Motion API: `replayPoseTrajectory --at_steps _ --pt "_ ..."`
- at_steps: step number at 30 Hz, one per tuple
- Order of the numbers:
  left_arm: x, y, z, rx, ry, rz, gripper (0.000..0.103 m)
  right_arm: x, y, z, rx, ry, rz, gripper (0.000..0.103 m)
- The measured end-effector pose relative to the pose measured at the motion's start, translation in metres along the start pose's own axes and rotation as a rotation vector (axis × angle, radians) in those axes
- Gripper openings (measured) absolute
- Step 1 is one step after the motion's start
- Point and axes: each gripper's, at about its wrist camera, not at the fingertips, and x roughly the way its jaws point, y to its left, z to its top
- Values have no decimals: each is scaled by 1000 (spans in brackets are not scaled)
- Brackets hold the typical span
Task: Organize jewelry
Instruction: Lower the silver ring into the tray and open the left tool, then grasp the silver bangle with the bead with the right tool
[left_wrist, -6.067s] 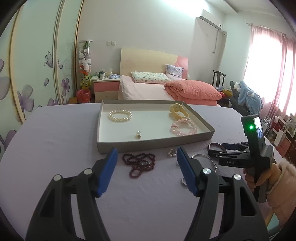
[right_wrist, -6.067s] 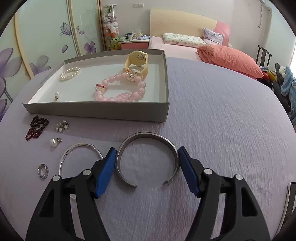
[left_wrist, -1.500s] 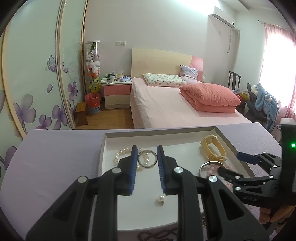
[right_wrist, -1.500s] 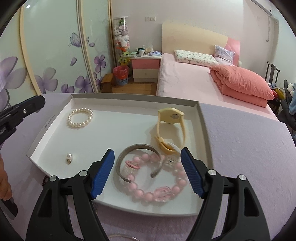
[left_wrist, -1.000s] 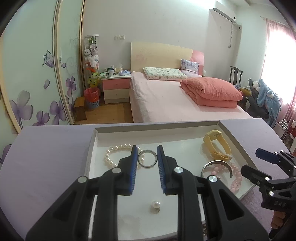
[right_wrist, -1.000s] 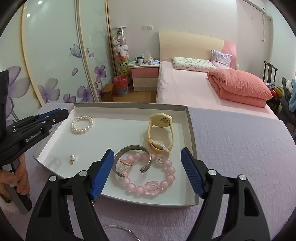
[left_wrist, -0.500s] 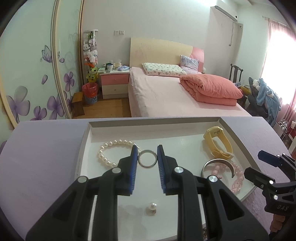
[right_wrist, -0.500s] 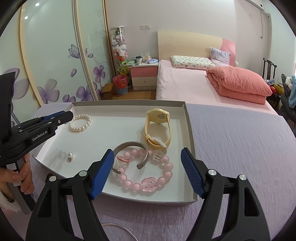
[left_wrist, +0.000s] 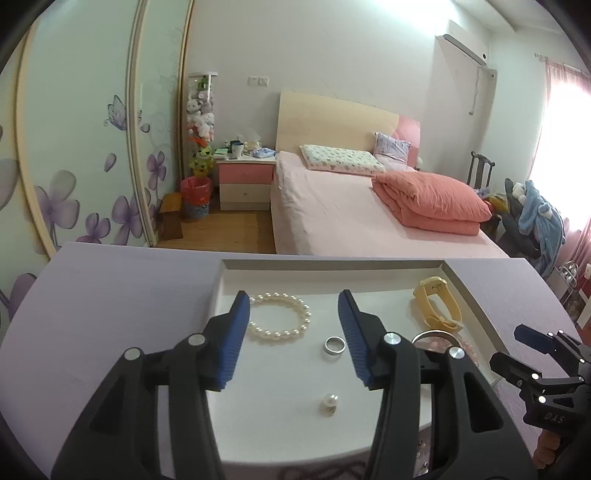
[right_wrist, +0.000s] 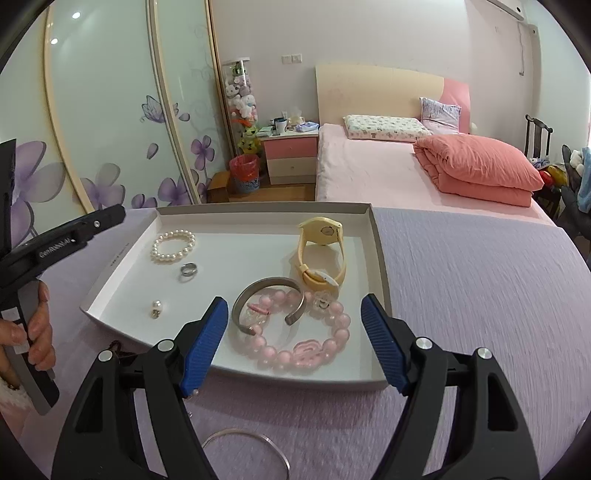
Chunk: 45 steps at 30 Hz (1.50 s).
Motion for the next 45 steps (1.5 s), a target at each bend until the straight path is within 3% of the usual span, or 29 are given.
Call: replayPoseTrajectory --at_steps 8,22,28,31,45 --pt "-51 16 -14 -14 -38 11 56 -24 4 -17 3 5 23 74" --pt "-138 41 -68 -24 -57 -8 67 -44 14 -94 -25 154 28 82" --pt "-153 46 -80 -30 -54 -8 68 -37 25 -108 -57 219 12 85" --pt "-158 48 -83 -31 -57 -5 68 -33 33 -109 -95 220 -27 87" --pt "-155 50 -87 -26 -40 2 68 -12 35 -91 -98 223 -27 87"
